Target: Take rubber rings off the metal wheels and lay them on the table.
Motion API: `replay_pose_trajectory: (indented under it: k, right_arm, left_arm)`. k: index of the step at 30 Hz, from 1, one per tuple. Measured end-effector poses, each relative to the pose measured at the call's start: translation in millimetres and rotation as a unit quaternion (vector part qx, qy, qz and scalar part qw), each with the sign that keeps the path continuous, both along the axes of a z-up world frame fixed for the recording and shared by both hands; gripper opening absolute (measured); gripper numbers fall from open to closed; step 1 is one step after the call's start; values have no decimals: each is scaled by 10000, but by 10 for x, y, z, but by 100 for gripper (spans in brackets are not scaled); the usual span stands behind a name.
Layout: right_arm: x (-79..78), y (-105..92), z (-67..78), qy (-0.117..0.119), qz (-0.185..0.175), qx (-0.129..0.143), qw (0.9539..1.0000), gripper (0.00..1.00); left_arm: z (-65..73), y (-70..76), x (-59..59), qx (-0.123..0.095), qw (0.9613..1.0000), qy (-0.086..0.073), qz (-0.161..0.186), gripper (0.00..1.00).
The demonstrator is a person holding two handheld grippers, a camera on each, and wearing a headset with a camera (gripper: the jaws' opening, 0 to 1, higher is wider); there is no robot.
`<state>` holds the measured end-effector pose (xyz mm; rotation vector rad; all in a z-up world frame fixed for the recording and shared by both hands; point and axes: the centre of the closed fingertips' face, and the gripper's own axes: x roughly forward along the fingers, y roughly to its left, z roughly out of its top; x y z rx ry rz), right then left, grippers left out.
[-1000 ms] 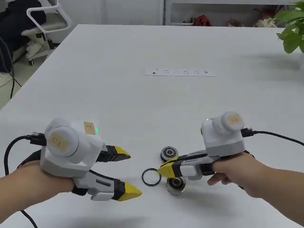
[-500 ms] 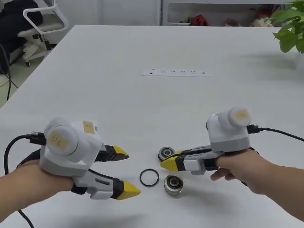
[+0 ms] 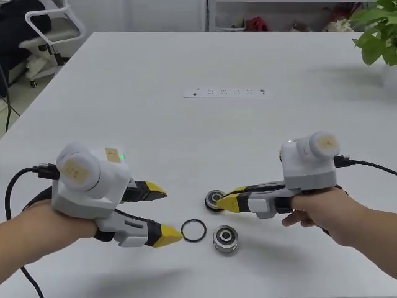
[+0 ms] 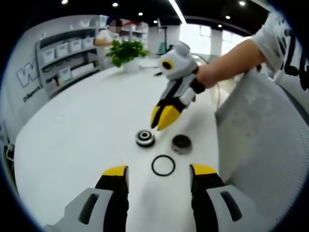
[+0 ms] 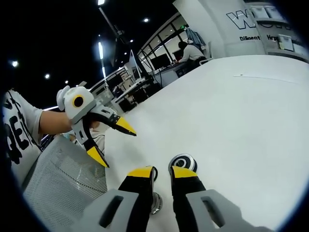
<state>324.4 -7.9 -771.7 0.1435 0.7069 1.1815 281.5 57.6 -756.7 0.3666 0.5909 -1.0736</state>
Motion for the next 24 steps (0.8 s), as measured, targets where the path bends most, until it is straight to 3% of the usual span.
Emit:
replay_pose_trajectory:
  k: [24]
  right_arm:
    - [83,-137,-203,-566,164,-572,9966,14]
  left_arm:
    - [-104,-84,249,37,9999,45,84,49]
